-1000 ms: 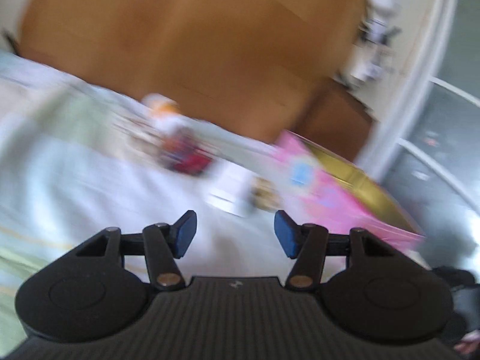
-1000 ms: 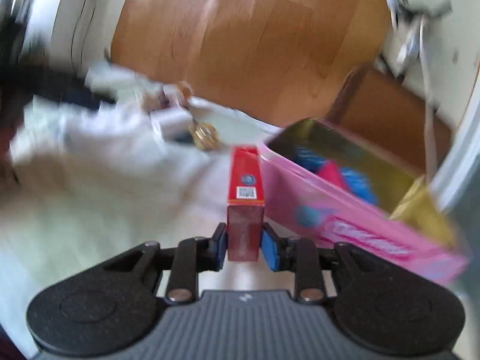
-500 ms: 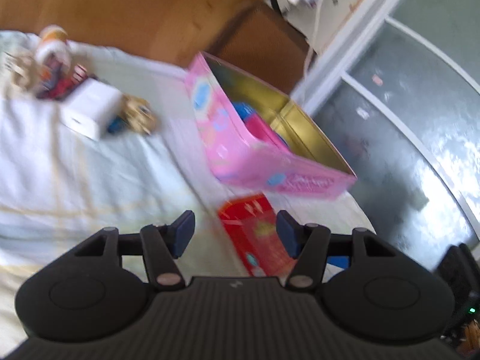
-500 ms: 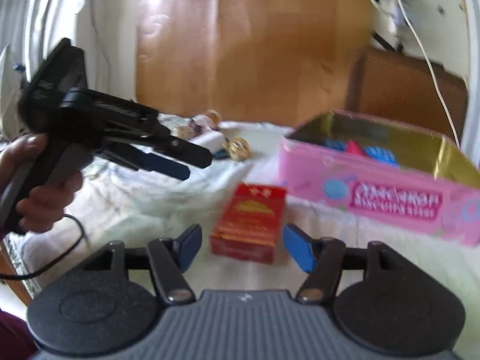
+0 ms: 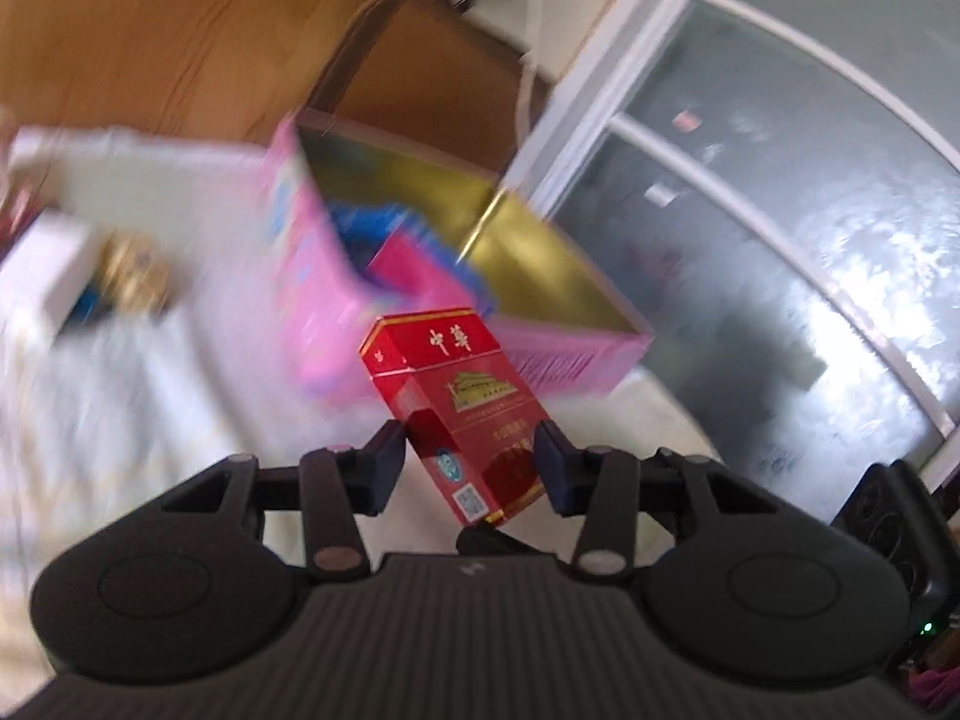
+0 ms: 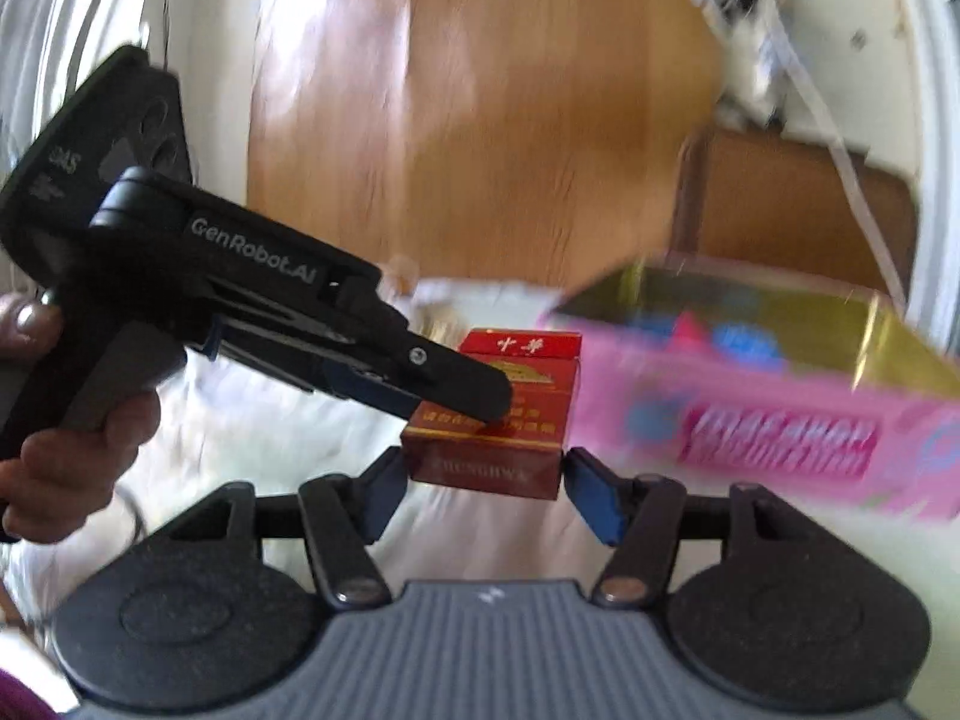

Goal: Organize rigid objects
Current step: 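Lift the red box and carry it over the pink tin, then lower the red box into the tin and open the right gripper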

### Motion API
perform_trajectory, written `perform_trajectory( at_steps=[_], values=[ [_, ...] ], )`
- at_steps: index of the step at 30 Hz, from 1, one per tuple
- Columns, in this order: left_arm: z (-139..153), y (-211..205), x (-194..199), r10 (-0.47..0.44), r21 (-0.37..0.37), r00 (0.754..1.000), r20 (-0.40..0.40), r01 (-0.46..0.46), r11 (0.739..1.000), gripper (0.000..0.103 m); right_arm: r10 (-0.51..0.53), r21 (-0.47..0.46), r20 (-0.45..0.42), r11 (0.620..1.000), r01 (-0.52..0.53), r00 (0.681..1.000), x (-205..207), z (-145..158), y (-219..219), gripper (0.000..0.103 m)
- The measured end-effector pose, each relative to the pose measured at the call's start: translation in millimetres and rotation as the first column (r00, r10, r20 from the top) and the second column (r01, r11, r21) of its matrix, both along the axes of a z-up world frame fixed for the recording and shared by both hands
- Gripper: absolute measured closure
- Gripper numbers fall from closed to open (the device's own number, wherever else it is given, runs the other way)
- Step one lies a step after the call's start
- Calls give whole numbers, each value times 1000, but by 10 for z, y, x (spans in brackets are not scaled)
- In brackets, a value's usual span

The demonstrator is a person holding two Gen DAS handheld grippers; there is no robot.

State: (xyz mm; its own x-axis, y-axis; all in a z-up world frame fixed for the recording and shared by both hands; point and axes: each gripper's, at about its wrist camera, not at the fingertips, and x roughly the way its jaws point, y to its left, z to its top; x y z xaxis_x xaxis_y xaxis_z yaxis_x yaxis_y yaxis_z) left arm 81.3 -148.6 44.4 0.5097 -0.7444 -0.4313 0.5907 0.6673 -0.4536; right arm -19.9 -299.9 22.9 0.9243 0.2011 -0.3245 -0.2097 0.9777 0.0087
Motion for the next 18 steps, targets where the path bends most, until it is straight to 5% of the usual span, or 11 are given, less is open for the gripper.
perform_trajectory(
  at_steps=[5, 10, 18],
  values=[
    [315, -604, 272, -67, 43, 987, 143, 62, 997, 54, -144, 20, 98, 989, 143, 985, 235, 202, -415, 44],
    [321, -1152, 602, -93, 37, 979, 182, 88, 995, 54, -278, 57, 68, 960, 275, 958, 605, 228, -879, 44],
    [72, -1452, 839, 35, 146, 982, 186, -63, 987, 47, -451, 15, -33, 892, 452, 892, 1047, -21, -1171, 38]
  ],
)
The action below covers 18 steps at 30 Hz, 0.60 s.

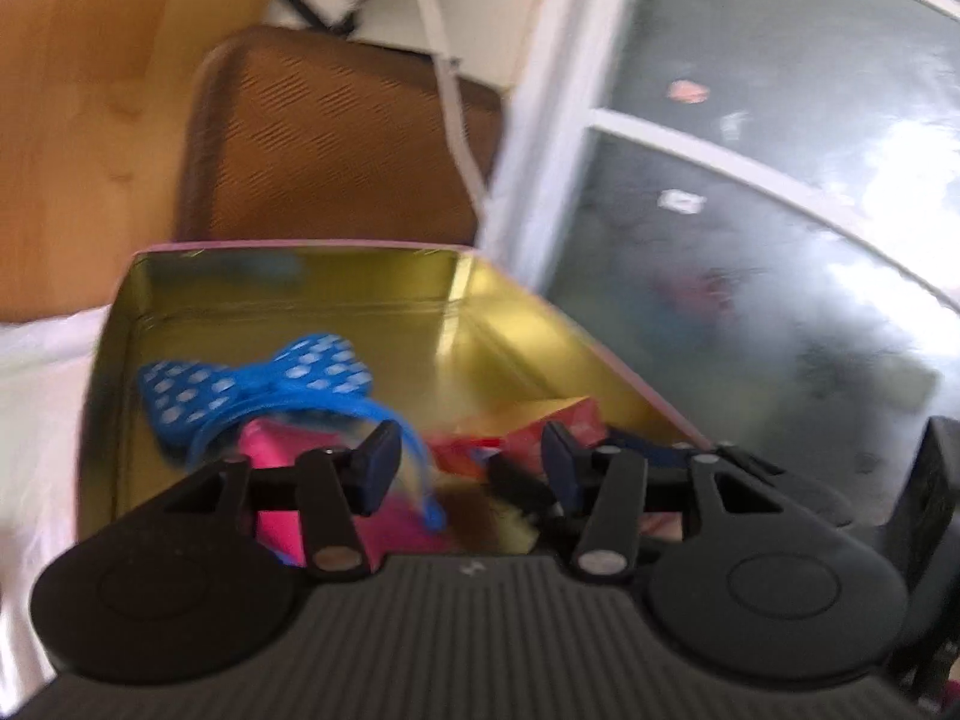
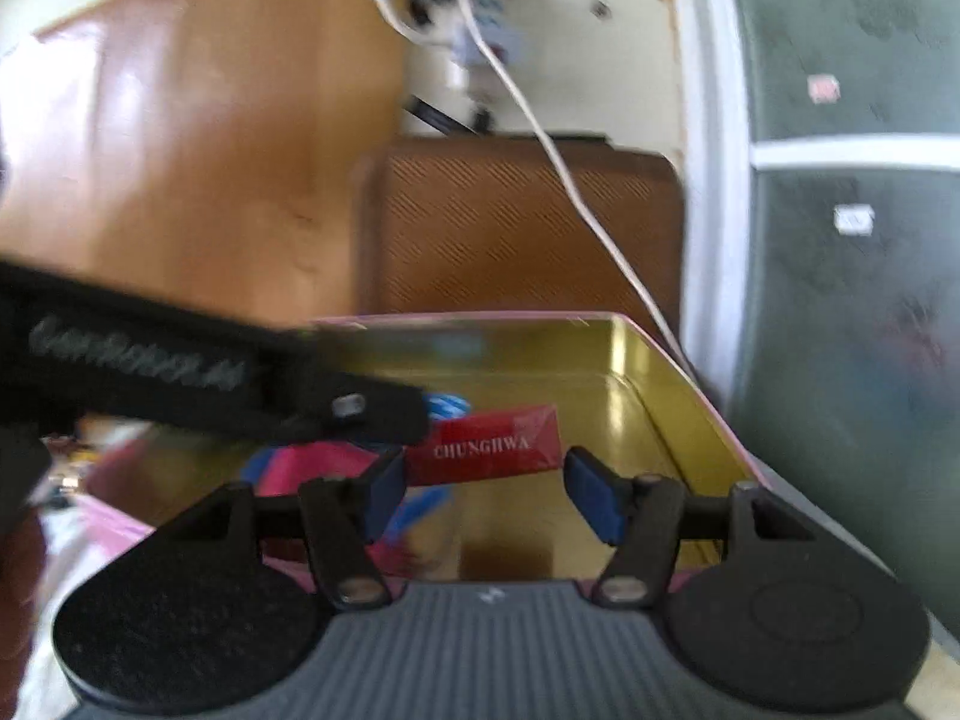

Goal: Organize rigid objects
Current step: 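Lower the red box into the tin and open the right gripper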

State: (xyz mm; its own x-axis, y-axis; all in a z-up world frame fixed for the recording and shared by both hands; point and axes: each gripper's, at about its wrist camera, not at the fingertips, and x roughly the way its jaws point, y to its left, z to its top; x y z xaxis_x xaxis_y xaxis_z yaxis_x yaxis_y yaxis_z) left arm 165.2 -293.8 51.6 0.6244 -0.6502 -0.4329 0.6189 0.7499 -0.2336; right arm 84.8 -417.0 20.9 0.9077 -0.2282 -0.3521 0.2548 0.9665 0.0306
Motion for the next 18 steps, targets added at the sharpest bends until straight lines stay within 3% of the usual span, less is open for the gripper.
perform_trajectory(
  at_steps=[3, 11, 18],
  values=[
    [1, 164, -42, 20, -13, 1000, 8, -20, 1000, 46, -30, 13, 26, 999, 30, 999, -20, -31, 8, 26],
    [227, 736, -363, 66, -55, 987, 145, -58, 997, 42, -15, 8, 129, 1000, 15, 992, -234, 147, 299, 26],
    [97, 1627, -580, 198, -55, 966, 166, -191, 980, 41, 113, -20, 207, 994, -111, 972, -409, 310, 844, 27]
  ],
)
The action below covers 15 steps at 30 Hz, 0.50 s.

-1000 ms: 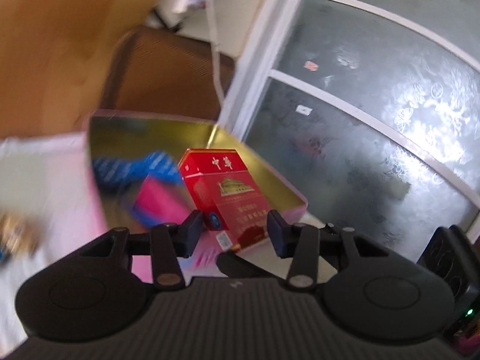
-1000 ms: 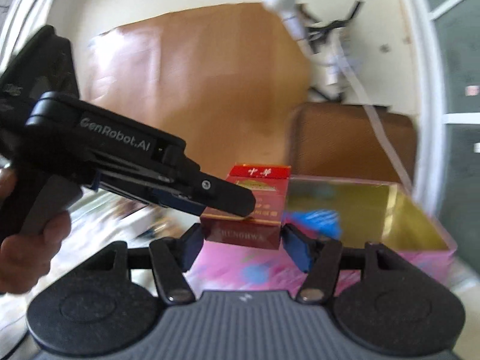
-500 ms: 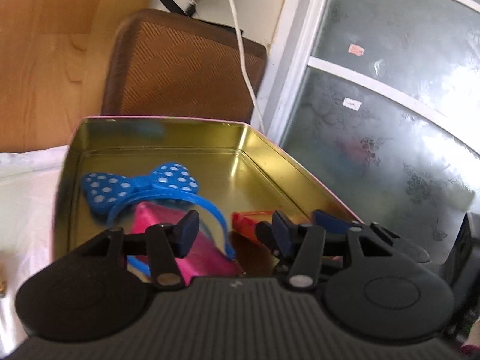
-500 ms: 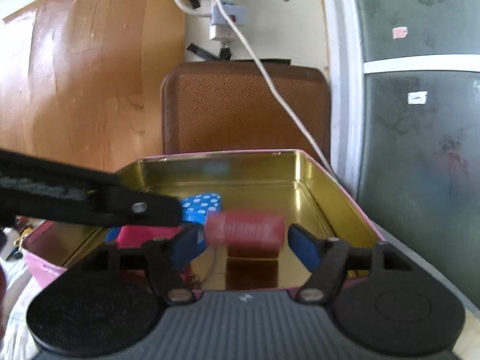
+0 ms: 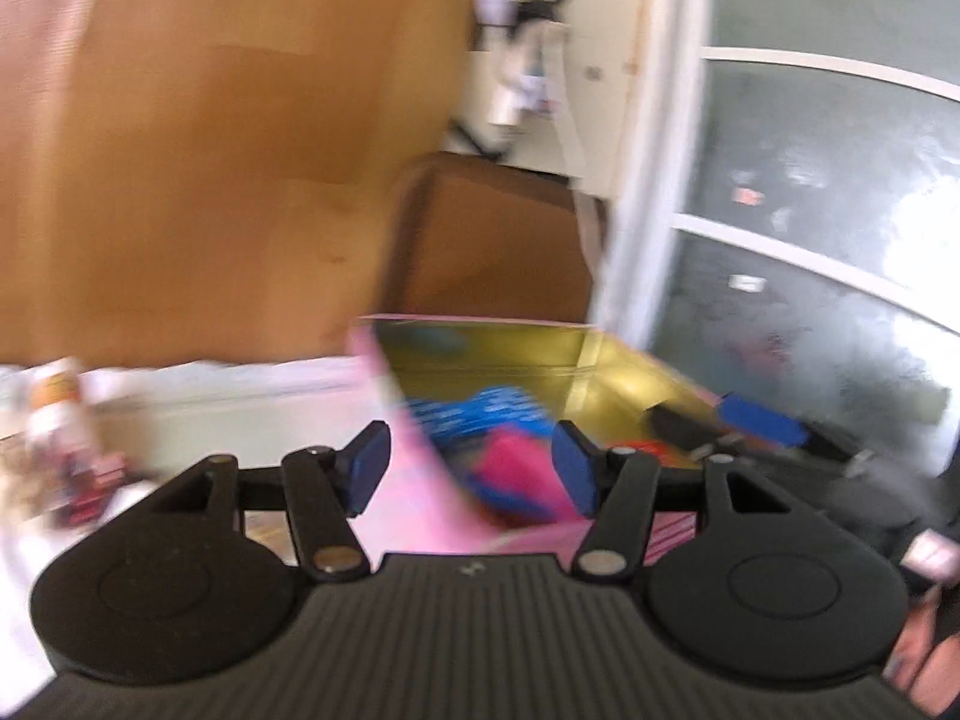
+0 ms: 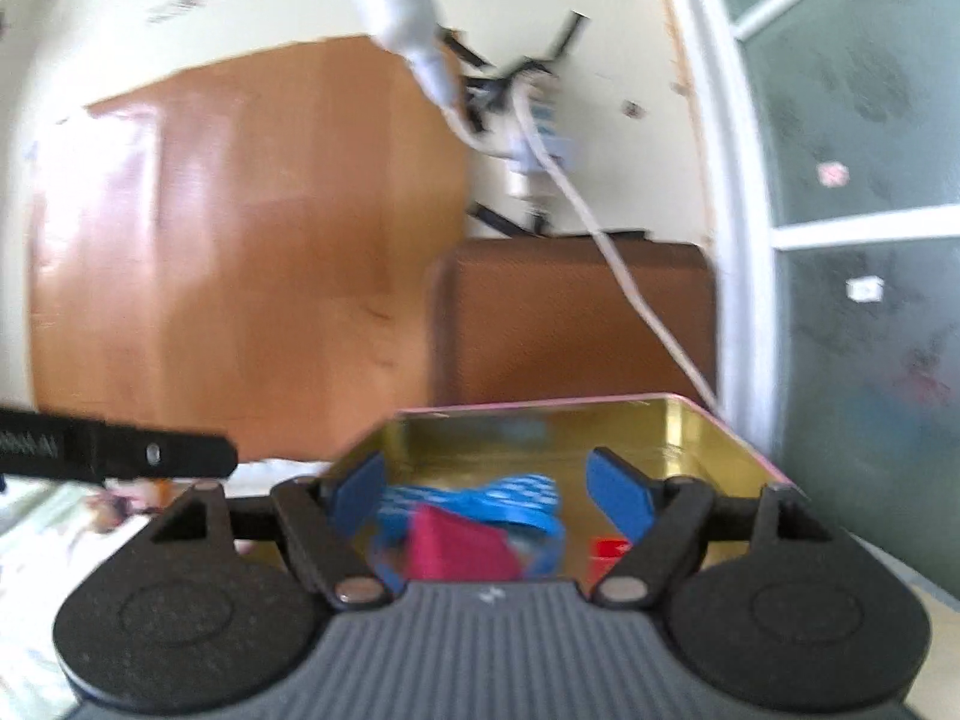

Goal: Organize rigid objects
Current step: 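Lower the red box into the tin and open the right gripper, then grasp the white-and-orange pill bottle with the right gripper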

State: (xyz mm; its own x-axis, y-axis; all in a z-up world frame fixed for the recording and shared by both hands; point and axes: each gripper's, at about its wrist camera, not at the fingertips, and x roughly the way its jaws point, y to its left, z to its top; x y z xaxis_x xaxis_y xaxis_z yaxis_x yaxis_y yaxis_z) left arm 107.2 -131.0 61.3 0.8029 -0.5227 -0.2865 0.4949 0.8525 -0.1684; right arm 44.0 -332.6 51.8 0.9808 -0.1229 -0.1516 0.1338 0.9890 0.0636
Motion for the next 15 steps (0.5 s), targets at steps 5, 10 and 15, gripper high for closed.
perform_trajectory(
  at_steps=[5, 10, 15],
  values=[
    [-256, 826, 69, 208, 29, 976, -60, -207, 978, 41, 161, -1, -53, 987, -162, 985, 139, -2, 500, 40],
    [-490, 1479, 183, 398, 67, 914, -81, -394, 917, 42, 298, -23, -165, 952, -305, 940, 427, -120, 1041, 59],
    [-569, 1876, 229, 455, -90, 876, -161, -472, 877, 43, 388, 5, -256, 916, -400, 886, 960, -99, 1539, 62]
  ],
)
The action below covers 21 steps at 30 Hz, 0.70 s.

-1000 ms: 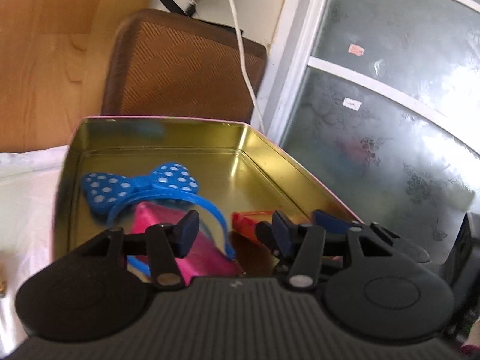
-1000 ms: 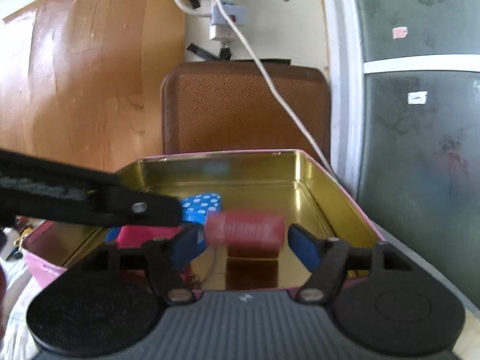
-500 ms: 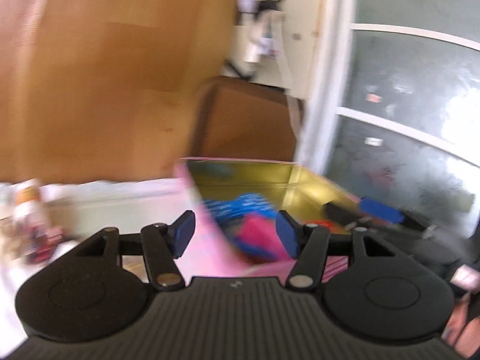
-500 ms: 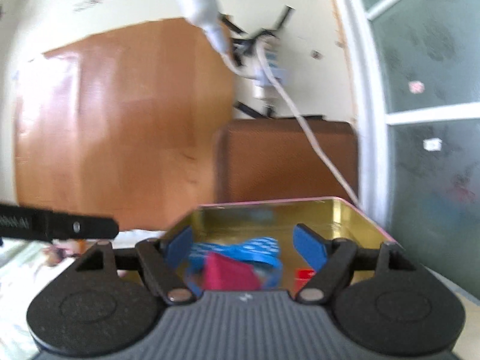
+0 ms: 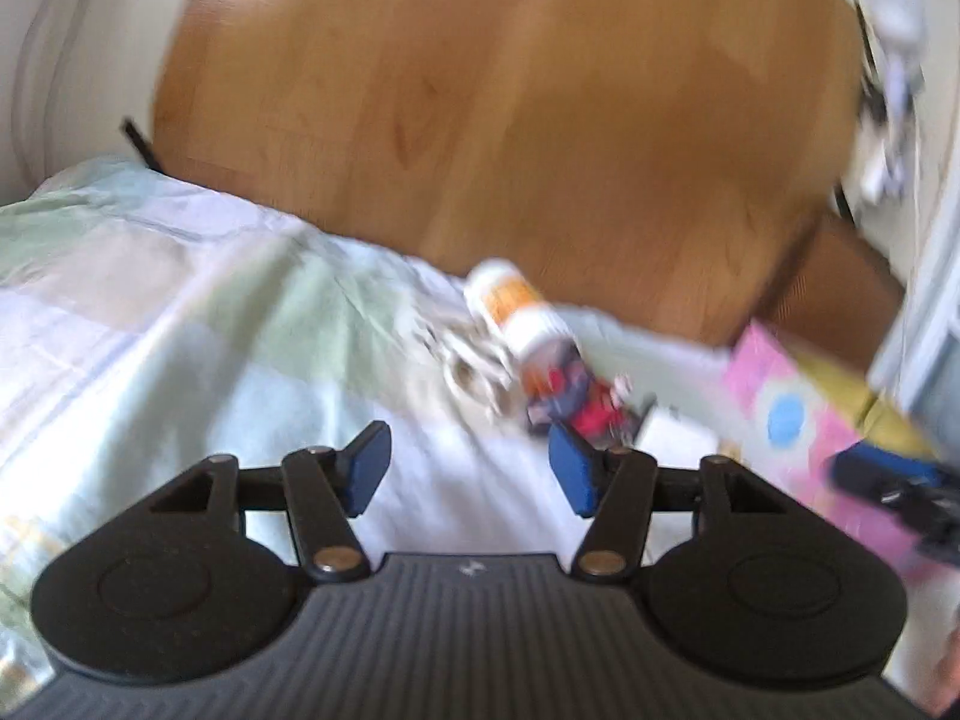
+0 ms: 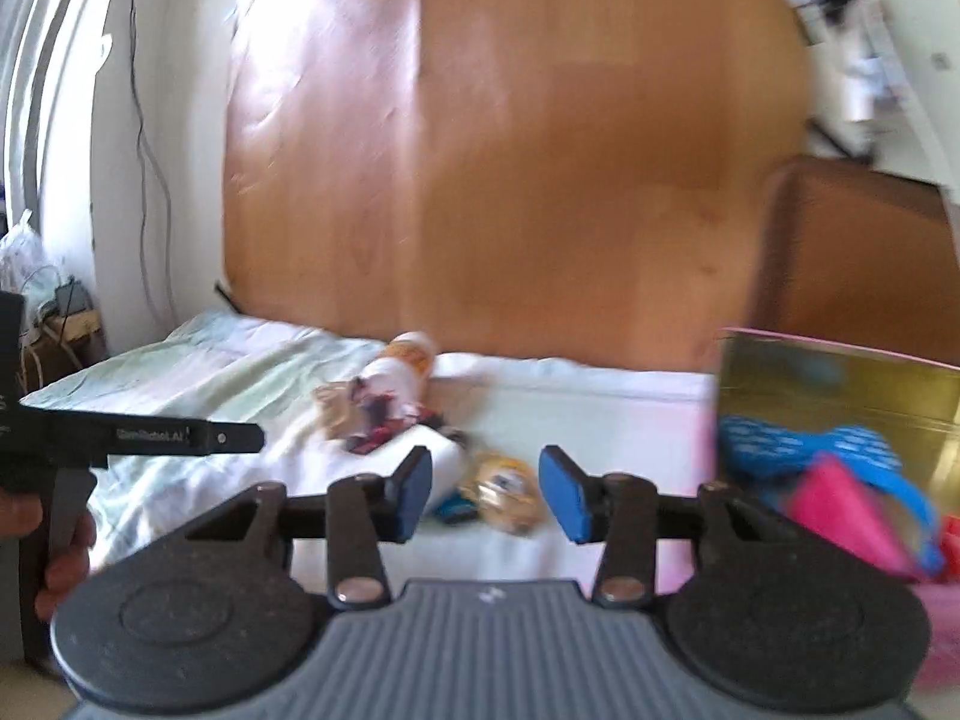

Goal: Organize rigid objects
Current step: 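Grasp the white-and-orange pill bottle with the right gripper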

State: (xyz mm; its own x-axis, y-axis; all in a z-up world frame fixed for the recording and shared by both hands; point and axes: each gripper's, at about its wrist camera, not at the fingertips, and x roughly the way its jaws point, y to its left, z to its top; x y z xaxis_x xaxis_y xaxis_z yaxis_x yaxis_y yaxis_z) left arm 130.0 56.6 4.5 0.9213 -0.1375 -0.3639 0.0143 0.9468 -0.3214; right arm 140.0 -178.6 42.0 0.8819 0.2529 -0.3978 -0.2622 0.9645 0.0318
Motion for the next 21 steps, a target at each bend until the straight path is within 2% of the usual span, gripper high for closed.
perform_trajectory(
  at_steps=[6, 11, 13, 16, 20, 21],
  values=[
    [9, 108, -35, 7, -75, 1000, 28, -5, 997, 43, 51, 57, -115, 997, -45, 992, 950, 115, 476, 62],
    [9, 155, -22, 18, -83, 1000, 2, -18, 996, 43, 9, 92, -227, 996, 12, 974, 1661, 46, 768, 61],
    [-3, 170, 8, 19, -83, 1000, -17, -20, 996, 43, -6, 90, -260, 996, 30, 966, 1808, -34, 827, 60],
    [-12, 176, 24, 22, -83, 999, -37, -25, 996, 43, -10, 85, -303, 996, 38, 953, 1988, -137, 908, 49],
    [-28, 194, 21, 26, -89, 998, -55, -31, 996, 43, -20, 60, -418, 997, 50, 908, 2180, -340, 977, 52],
    [-29, 196, 16, 27, -91, 998, -58, -32, 995, 43, -17, 78, -415, 995, 54, 910, 2164, -337, 955, 52]
  ],
)
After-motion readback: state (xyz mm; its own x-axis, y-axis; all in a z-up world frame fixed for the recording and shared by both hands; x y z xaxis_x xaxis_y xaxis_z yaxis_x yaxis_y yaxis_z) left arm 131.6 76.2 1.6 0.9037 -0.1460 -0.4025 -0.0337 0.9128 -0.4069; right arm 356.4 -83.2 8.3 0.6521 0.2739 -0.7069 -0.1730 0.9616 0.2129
